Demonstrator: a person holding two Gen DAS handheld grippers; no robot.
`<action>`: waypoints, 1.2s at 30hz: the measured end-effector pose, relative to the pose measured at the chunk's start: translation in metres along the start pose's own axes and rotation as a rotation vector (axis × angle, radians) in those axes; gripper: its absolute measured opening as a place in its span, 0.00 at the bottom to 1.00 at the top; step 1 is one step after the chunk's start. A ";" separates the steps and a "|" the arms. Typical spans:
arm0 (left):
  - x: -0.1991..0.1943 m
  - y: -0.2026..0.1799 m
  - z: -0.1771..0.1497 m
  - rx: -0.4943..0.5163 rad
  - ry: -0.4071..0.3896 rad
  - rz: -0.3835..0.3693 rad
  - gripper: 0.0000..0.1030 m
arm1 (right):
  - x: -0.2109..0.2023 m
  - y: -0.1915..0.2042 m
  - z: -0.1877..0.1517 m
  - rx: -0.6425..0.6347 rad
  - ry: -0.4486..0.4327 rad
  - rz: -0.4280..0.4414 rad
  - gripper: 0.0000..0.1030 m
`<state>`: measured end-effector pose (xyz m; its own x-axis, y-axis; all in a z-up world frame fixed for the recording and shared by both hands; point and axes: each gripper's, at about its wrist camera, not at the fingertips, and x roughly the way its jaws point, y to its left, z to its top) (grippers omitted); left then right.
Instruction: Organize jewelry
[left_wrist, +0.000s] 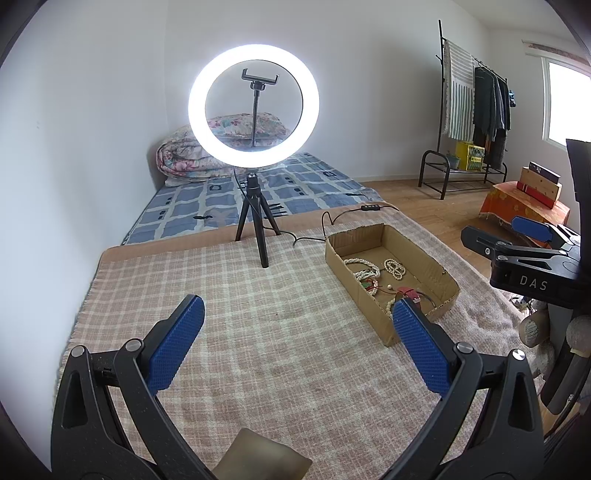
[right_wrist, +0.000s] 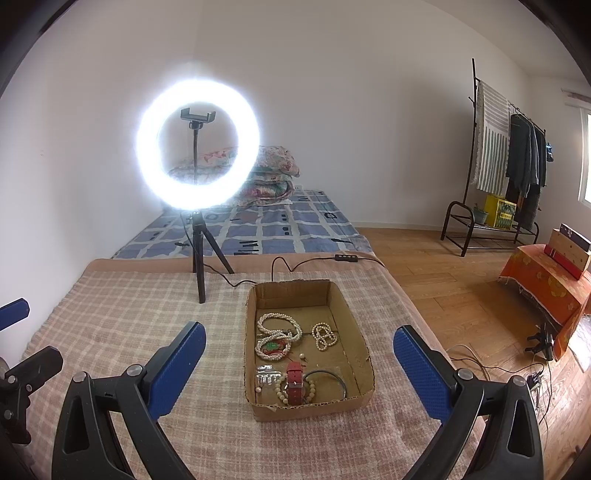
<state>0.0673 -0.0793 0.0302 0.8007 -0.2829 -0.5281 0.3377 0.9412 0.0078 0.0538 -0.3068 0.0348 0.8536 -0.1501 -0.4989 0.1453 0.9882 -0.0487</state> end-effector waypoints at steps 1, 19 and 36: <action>0.000 0.000 0.000 0.000 0.000 0.001 1.00 | 0.000 0.000 0.001 0.001 0.000 0.001 1.00; 0.000 0.000 0.000 -0.002 0.000 0.000 1.00 | 0.001 -0.001 -0.001 0.000 0.004 0.001 1.00; -0.005 -0.009 0.003 0.046 -0.044 0.048 1.00 | 0.003 0.002 -0.003 -0.008 0.015 0.002 1.00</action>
